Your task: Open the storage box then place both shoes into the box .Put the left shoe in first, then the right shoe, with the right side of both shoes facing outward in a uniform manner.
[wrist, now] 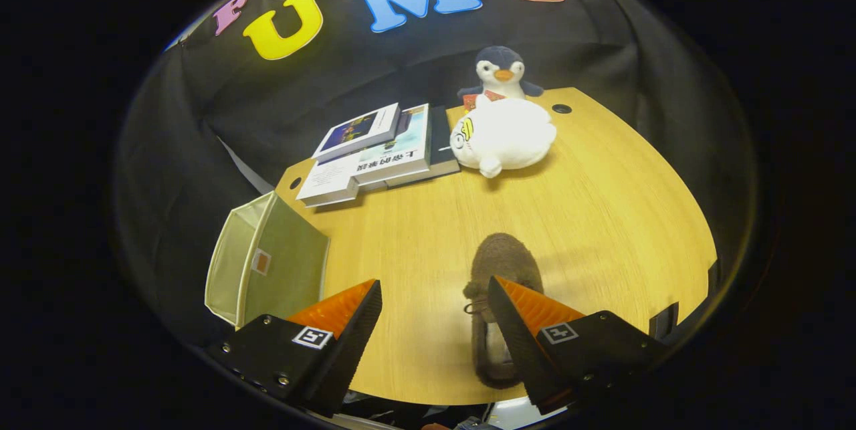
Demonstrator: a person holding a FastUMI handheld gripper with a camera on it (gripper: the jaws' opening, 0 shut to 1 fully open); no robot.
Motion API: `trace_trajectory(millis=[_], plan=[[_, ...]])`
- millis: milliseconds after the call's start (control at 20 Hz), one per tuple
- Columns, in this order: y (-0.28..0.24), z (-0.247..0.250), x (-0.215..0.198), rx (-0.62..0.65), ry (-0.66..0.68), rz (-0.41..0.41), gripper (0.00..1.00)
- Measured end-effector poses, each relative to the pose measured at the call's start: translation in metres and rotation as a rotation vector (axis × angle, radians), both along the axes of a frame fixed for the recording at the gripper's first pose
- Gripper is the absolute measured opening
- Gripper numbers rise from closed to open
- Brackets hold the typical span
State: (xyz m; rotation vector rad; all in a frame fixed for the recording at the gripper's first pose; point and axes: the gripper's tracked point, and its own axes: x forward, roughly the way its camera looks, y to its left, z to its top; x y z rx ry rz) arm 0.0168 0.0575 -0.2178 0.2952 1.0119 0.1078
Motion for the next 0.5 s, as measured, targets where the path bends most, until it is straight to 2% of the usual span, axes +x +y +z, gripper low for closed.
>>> trace_trajectory(millis=[500], plan=[[-0.062, -0.041, -0.032, -0.126, 0.067, 0.028, 0.97]])
